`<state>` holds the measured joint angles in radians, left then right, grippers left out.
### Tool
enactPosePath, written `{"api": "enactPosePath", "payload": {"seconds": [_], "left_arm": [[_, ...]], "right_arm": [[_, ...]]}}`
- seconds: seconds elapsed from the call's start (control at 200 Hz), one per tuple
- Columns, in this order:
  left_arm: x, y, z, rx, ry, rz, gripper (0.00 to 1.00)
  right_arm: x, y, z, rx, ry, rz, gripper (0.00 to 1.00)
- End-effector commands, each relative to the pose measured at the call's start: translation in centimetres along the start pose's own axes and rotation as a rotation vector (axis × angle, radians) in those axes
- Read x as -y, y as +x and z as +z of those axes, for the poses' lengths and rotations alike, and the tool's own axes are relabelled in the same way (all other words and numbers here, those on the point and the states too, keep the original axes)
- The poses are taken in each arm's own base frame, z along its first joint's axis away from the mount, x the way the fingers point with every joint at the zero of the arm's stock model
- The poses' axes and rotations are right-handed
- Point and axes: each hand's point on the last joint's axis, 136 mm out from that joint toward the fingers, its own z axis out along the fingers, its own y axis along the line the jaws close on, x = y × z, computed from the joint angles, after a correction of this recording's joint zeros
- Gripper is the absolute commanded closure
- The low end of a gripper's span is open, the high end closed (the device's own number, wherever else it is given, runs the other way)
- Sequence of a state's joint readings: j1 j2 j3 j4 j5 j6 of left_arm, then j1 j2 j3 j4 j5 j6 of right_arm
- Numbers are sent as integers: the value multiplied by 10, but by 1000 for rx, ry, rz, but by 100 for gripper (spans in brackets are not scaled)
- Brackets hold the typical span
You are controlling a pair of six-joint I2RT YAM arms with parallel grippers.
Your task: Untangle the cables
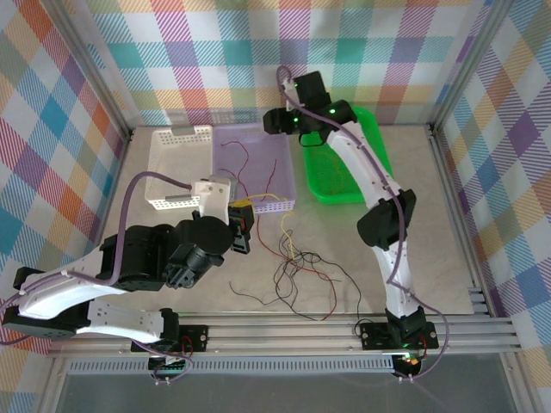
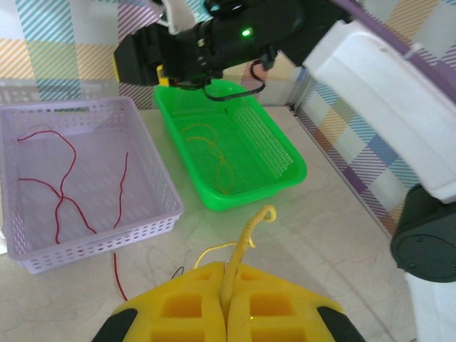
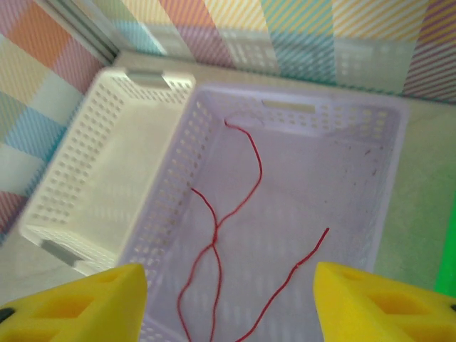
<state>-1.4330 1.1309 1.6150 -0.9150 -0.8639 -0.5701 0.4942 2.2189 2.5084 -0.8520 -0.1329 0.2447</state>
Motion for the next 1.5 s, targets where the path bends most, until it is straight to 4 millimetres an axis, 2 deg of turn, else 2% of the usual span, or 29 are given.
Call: {"api": "enactPosePath", "payload": {"seconds": [0.0, 0.035, 0.045, 0.09, 0.17, 0.185, 0.24, 0.345, 0.39, 0.53, 0.705, 0.845, 0.965, 1.225, 1.315, 1.5], "left_arm": [[18, -18, -4, 25, 38, 79, 100], [26, -25, -3, 37, 50, 96, 100], [29, -27, -3, 40, 52, 100, 100], [39, -38, -3, 61, 65, 128, 100], [56, -57, -2, 103, 81, 178, 100], [60, -61, -1, 112, 83, 186, 100], [73, -75, -2, 143, 111, 218, 100], [95, -98, 1, 208, 152, 268, 100], [103, -109, 4, 232, 175, 275, 100], [111, -142, 18, 291, 220, 272, 100], [116, -167, 57, 315, 230, 291, 100], [111, -181, 96, 325, 203, 279, 100], [106, -184, 132, 327, 183, 269, 100], [92, -178, 208, 326, 166, 210, 100], [87, -166, 240, 303, 146, 195, 100], [77, -116, 306, 191, 96, 198, 100]], "right_arm": [[-5, -29, -62, 109, -36, 44, 34], [-5, -36, -83, 156, -40, 53, 32], [-1, -34, -84, 156, -36, 59, 32], [3, -39, -115, 219, -34, 80, 28], [13, -37, -159, 316, -31, 101, 2], [15, -36, -167, 330, -27, 100, 0], [22, -27, -193, 368, 1, 92, 0], [41, 1, -229, 430, 92, 102, 0], [43, 13, -250, 486, 120, 109, 0], [51, 58, -303, 577, 216, 143, 0], [63, 115, -357, 698, 318, 177, 0], [69, 155, -381, 748, 353, 209, 0], [72, 182, -397, 782, 371, 213, 0], [59, 216, -409, 788, 307, 172, 0], [56, 226, -408, 785, 276, 166, 0], [51, 251, -400, 717, 237, 148, 0]]}}
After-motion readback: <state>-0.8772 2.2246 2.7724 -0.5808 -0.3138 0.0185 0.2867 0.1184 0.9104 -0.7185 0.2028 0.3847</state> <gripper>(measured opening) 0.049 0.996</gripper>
